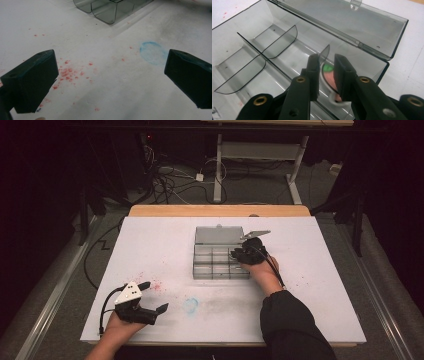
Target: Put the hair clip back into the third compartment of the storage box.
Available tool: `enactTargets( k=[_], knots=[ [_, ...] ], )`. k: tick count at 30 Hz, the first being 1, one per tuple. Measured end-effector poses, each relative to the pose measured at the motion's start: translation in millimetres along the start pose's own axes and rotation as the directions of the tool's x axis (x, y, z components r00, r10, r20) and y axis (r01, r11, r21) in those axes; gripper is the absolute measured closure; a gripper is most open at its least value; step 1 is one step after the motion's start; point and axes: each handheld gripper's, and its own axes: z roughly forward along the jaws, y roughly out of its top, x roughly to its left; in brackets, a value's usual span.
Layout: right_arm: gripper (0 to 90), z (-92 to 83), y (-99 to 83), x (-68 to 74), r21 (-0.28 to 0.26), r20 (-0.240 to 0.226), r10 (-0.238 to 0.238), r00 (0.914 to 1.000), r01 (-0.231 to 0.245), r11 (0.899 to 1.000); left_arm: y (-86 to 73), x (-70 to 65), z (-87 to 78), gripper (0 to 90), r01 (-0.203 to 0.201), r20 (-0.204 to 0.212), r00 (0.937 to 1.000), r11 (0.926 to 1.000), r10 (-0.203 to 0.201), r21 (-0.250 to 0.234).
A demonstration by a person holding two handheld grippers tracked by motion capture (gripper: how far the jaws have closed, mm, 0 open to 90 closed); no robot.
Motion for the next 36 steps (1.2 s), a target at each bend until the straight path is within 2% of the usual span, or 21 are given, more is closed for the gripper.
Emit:
enactTargets(
  k=[7, 12, 17, 21, 24, 30, 36],
  knots=[
    [73.9, -8.4, 0.7, 0.3, -0.01, 0.0, 0.007, 1.0, -0.007, 1.0, 0.0, -0.1, -0.1, 0.0, -0.001, 0.0, 1.0, 1.0, 0.001, -0.001],
    [70.5, -20.5, -0.3, 2.6, -0.035, -0.02, 0.028, 0.9994, -0.029, 0.999, -0.1, 0.0, -0.2, 0.0, -0.001, 0.002, 1.0, 1.0, 0.001, -0.001],
    [62.0, -34.2, -1.4, 6.8, -0.046, -0.038, 0.029, 0.9988, -0.031, 0.998, 0.1, -0.3, 0.1, 0.0, -0.006, 0.0, 1.0, 1.0, 0.006, 0.003],
    [56.4, -45.3, -2.7, 10.3, -0.082, -0.035, 0.026, 0.9991, -0.029, 0.996, 0.1, -0.2, 0.0, 0.0, -0.004, 0.0, 1.0, 1.0, 0.004, 0.002],
    [50.4, -51.2, -6.2, 11.6, -0.098, -0.039, 0.029, 0.9988, -0.033, 0.995, 0.1, -0.1, 0.0, 0.0, -0.003, 0.001, 1.0, 1.0, 0.003, 0.001],
    [29.9, -59.4, -17.8, 16.3, -0.121, -0.027, 0.016, 0.9995, -0.019, 0.992, 0.0, -0.2, -0.1, 0.0, -0.003, 0.001, 1.0, 1.0, 0.003, 0.001],
    [12.4, -64.7, -31.8, 20.6, -0.138, -0.041, 0.011, 0.9991, -0.017, 0.99, 0.1, -0.2, 0.1, 0.0, -0.003, -0.001, 1.0, 1.0, 0.003, 0.002]
  ],
)
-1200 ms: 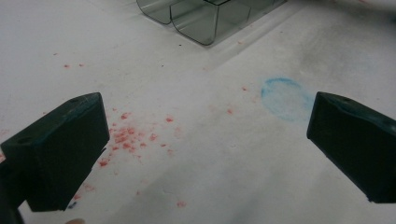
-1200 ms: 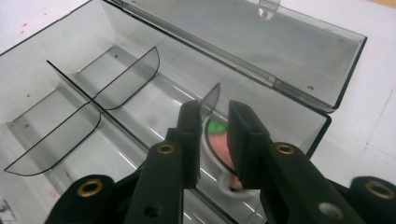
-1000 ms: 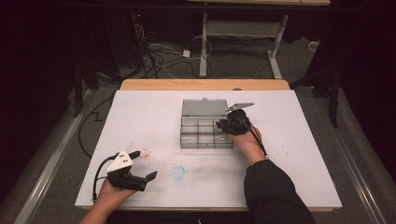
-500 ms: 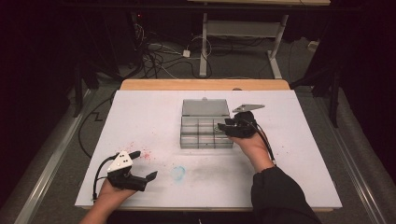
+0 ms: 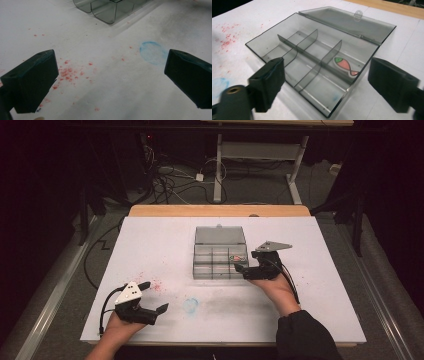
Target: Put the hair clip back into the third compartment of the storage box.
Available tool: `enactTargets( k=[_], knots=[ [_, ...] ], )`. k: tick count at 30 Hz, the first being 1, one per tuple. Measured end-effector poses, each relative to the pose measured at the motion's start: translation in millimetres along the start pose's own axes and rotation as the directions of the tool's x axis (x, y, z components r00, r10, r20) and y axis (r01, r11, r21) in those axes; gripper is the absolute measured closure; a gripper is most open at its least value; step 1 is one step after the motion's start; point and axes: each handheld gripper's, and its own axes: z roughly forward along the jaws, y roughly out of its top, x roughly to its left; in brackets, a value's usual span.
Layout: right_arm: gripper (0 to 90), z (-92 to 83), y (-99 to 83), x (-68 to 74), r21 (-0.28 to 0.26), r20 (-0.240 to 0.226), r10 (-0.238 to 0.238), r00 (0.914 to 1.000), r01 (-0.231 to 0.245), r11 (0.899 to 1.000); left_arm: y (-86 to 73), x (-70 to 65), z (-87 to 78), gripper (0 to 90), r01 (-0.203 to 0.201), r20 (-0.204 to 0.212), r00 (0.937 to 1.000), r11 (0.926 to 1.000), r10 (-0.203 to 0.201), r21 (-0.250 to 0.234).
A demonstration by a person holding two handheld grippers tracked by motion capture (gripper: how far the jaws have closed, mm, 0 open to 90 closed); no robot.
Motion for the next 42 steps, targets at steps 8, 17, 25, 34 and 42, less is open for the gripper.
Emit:
enactTargets(
  k=[8, 17, 25, 34, 42],
  knots=[
    [0.7, -1.0, -21.8, 7.4, 0.008, -0.005, -0.001, 1.0, 0.001, 1.0, -0.2, 0.1, -0.3, 0.0, 0.005, 0.0, 1.0, 1.0, -0.005, -0.004],
    [0.7, -13.3, -50.5, 11.9, -0.001, 0.0, 0.001, 1.0, -0.001, 1.0, -0.4, 1.0, -0.8, 0.0, 0.012, 0.002, 0.9999, 0.9999, -0.012, -0.008],
    [0.7, -43.2, -72.5, 11.4, -0.042, 0.03, -0.019, 0.9994, 0.02, 0.999, -0.8, 2.3, -1.5, 0.0, 0.023, 0.008, 0.9997, 0.9996, -0.023, -0.016],
    [0.7, -79.5, -97.3, 6.9, -0.113, 0.07, 0.008, 0.9975, 0.0, 0.994, -1.2, 3.9, -2.3, 0.0, 0.036, 0.017, 0.9992, 0.9991, -0.036, -0.023],
    [0.7, -86.5, -106.9, 5.6, -0.132, 0.078, -0.004, 0.997, 0.014, 0.991, -1.2, 4.6, -2.3, 0.0, 0.043, 0.016, 0.999, 0.9988, -0.043, -0.024]
  ],
)
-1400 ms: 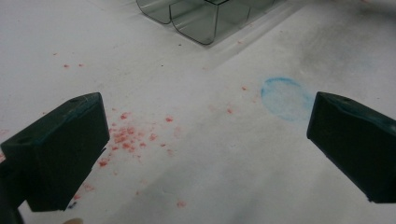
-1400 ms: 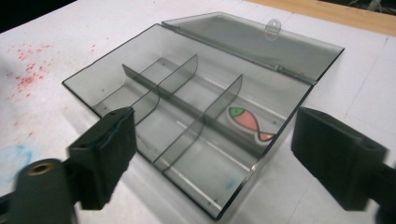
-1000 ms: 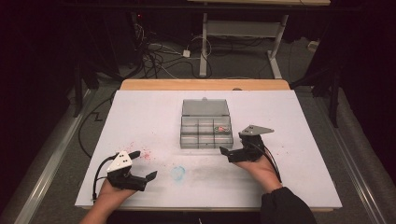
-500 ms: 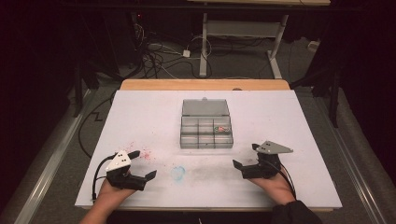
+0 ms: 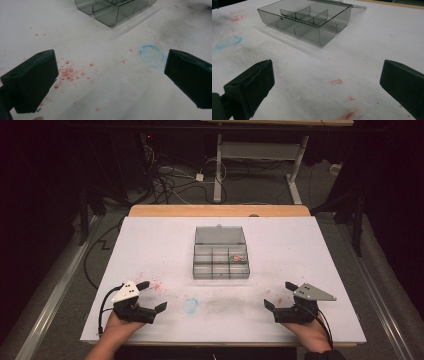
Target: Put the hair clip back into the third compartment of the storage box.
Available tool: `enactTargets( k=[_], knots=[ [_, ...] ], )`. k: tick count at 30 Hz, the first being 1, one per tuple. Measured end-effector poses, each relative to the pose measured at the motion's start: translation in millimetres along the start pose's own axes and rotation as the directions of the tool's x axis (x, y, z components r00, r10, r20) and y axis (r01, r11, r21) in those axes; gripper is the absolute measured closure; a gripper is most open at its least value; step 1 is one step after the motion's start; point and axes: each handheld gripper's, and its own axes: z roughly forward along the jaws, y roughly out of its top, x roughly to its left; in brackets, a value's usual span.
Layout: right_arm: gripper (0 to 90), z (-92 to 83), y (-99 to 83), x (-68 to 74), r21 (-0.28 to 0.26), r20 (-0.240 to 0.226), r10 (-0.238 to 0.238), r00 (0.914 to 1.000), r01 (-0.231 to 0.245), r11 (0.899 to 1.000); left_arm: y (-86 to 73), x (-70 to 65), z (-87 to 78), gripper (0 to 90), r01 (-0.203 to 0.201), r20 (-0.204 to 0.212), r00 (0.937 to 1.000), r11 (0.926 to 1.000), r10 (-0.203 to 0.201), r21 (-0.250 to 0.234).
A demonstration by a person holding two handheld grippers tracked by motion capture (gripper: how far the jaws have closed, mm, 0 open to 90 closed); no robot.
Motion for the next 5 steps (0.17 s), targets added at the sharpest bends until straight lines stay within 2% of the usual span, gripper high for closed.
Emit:
enactTargets(
  k=[5],
  knots=[
    [0.7, 2.5, -0.2, 1.4, -0.001, -0.007, -0.006, 1.0, 0.006, 1.0, -0.1, 0.1, -0.3, 0.0, 0.001, 0.0, 1.0, 1.0, -0.001, -0.002]
  ],
)
